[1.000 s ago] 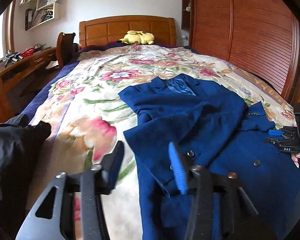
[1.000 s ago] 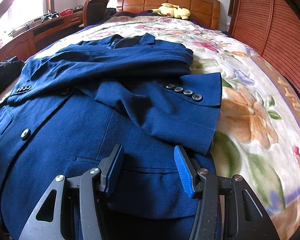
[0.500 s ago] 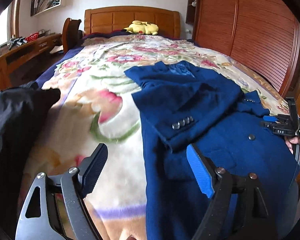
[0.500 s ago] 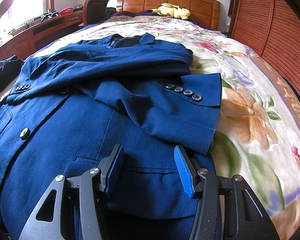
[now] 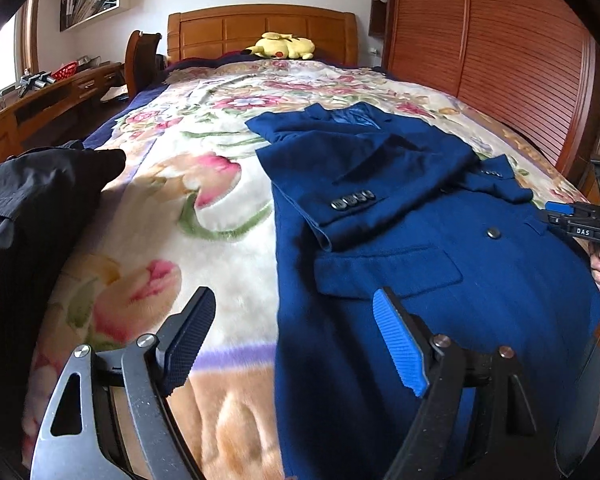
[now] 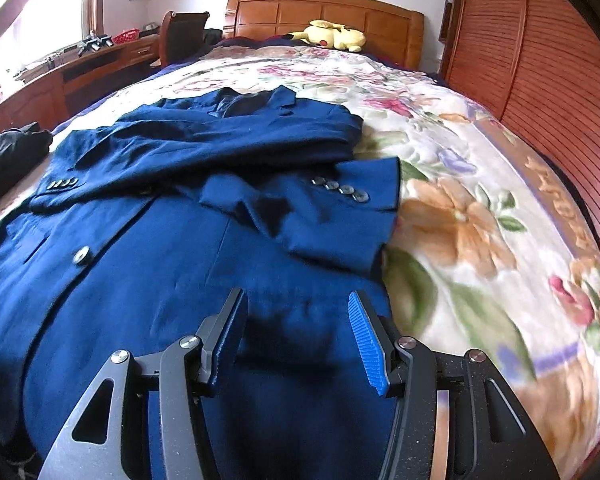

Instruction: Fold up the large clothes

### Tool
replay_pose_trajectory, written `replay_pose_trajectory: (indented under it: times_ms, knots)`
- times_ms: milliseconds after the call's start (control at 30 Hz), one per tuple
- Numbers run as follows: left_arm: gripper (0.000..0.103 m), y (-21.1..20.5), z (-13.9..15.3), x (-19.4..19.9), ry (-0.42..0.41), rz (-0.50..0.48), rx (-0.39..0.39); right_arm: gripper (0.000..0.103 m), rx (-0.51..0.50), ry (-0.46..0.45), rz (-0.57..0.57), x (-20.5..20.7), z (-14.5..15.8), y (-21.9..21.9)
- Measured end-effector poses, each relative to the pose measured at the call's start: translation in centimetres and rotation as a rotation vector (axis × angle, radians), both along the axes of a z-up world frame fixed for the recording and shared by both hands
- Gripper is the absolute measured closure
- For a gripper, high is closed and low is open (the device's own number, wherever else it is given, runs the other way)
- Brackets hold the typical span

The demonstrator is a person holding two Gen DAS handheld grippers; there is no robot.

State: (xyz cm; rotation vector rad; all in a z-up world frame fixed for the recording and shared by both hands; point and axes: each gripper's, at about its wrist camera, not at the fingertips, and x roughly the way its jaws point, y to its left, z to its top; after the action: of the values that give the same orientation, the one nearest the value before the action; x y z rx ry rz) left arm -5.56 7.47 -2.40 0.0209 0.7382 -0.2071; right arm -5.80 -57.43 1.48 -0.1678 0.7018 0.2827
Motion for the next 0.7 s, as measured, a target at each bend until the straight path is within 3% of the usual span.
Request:
replay_pose_trajectory:
  times_ms: [400, 533, 700]
  knots:
    - [0.022, 0.3, -1.2, -3.2, 0.015, -0.027, -0.021, 0.049, -0.057, 0.018, -0.087, -5.9, -0.9, -4.4]
    - [0.033, 0.4, -1.6, -3.8, 0.03, -0.036, -0.02, 0.049, -0.068, 0.033, -0.129, -6.8, -1.0, -4.7]
    - [0.045, 0.4, -1.7, -4.4, 0.032, -0.04, -0.004, 0.049, -0.039, 0.055, -0.097, -7.4, -1.0, -4.7]
